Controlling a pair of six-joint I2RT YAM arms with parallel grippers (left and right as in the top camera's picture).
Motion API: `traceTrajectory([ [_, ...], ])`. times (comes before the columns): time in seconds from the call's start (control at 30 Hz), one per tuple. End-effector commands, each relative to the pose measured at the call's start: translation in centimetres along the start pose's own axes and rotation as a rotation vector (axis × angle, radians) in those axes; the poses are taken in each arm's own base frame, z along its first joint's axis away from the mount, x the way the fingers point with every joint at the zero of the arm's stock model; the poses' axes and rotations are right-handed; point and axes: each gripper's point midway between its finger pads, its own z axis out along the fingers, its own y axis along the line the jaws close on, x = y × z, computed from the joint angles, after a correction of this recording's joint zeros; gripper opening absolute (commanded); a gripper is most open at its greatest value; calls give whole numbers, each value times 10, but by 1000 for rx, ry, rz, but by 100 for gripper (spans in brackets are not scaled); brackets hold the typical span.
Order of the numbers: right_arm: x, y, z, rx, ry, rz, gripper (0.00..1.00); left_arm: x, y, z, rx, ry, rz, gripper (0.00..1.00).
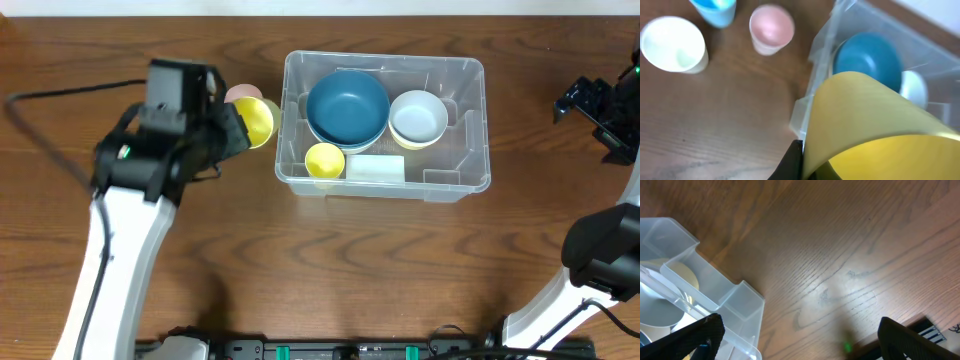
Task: Pack container
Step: 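Carry the yellow cup right and drop it onto the first yellow cup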
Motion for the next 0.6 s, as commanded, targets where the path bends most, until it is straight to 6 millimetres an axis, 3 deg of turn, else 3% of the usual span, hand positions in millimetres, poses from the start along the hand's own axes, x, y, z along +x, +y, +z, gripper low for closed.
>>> traceTrajectory([
  [0.0,0,-2,-2,1,-7,20,99,-2,-7,-14,7,-48,11,6],
  [0.13,0,-2,-2,1,-7,20,99,12,-26,-10,37,-14,113,6],
  [0.3,0,-2,-2,1,-7,20,99,32,-45,18,34,72,208,6],
  [0.57,0,-2,-2,1,-7,20,99,44,-66,50,11,177,298,6],
])
